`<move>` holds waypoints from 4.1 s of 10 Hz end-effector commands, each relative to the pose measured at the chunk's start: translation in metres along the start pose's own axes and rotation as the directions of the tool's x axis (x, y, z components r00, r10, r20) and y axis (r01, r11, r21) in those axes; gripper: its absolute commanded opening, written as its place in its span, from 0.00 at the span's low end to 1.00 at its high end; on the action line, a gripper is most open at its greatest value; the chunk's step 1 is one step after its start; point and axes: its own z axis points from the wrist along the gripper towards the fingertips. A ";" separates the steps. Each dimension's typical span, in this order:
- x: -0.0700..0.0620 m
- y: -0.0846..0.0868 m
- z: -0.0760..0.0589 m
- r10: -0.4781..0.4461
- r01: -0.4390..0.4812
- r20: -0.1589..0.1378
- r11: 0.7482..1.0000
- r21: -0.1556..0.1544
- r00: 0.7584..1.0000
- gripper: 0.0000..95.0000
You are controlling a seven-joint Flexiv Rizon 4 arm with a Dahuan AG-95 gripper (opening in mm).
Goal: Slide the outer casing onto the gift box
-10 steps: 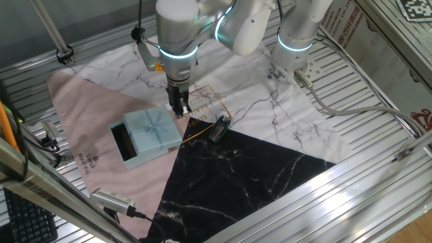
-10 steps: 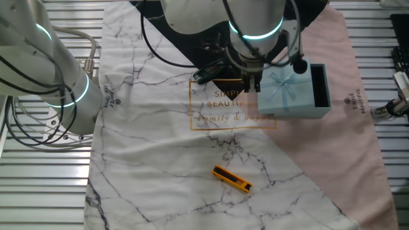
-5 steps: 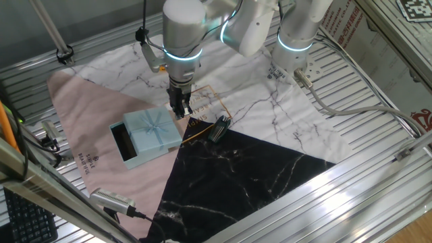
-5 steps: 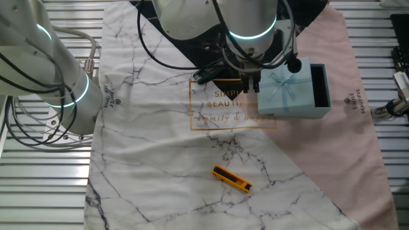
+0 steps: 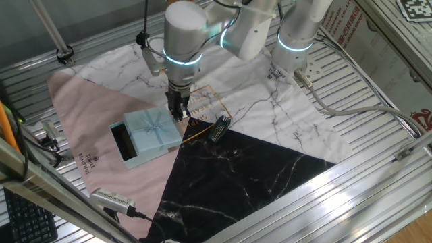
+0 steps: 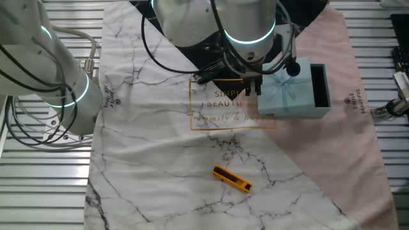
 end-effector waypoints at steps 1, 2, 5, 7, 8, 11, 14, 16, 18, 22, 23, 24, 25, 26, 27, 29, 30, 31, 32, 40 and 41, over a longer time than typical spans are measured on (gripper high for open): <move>0.000 -0.001 0.001 0.001 -0.001 0.007 1.000 0.003 1.000 0.00; 0.000 -0.002 0.003 0.002 -0.002 0.012 1.000 0.002 1.000 0.00; -0.001 -0.004 0.010 -0.003 0.003 0.018 1.000 0.006 1.000 0.00; -0.001 -0.005 0.011 -0.004 0.004 0.019 1.000 0.006 1.000 0.00; -0.001 -0.005 0.013 -0.003 0.003 0.021 1.000 0.007 1.000 0.00; -0.002 -0.005 0.014 -0.001 0.001 0.028 1.000 0.004 1.000 0.00; -0.003 -0.004 0.015 -0.006 0.005 0.042 1.000 0.004 0.999 0.00; -0.004 -0.003 0.016 -0.013 0.013 0.045 1.000 0.005 0.999 0.00; -0.004 -0.003 0.016 -0.019 0.018 0.049 1.000 0.006 0.999 0.00; -0.005 -0.002 0.018 -0.023 0.023 0.051 1.000 0.008 0.998 0.00; -0.006 -0.001 0.019 -0.025 0.024 0.052 1.000 0.010 0.998 0.00; -0.007 -0.001 0.019 -0.027 0.026 0.050 1.000 0.012 0.998 0.00; -0.008 -0.001 0.019 -0.027 0.027 0.050 1.000 0.012 0.998 0.00; -0.009 -0.001 0.019 -0.028 0.028 0.050 1.000 0.011 0.998 0.00; -0.009 -0.001 0.019 -0.028 0.027 0.050 1.000 0.011 0.998 0.00; -0.014 -0.003 0.017 -0.025 0.025 0.047 1.000 0.010 0.999 0.00; -0.017 -0.003 0.016 -0.025 0.024 0.049 1.000 0.008 0.999 0.00; -0.018 -0.003 0.016 -0.024 0.023 0.048 1.000 0.007 0.999 0.00; -0.020 -0.003 0.016 -0.023 0.022 0.049 1.000 0.007 0.999 0.00; -0.046 0.001 0.011 -0.005 0.005 0.044 1.000 0.004 0.999 0.00; -0.050 0.001 0.010 -0.004 0.004 0.045 1.000 0.003 0.999 0.00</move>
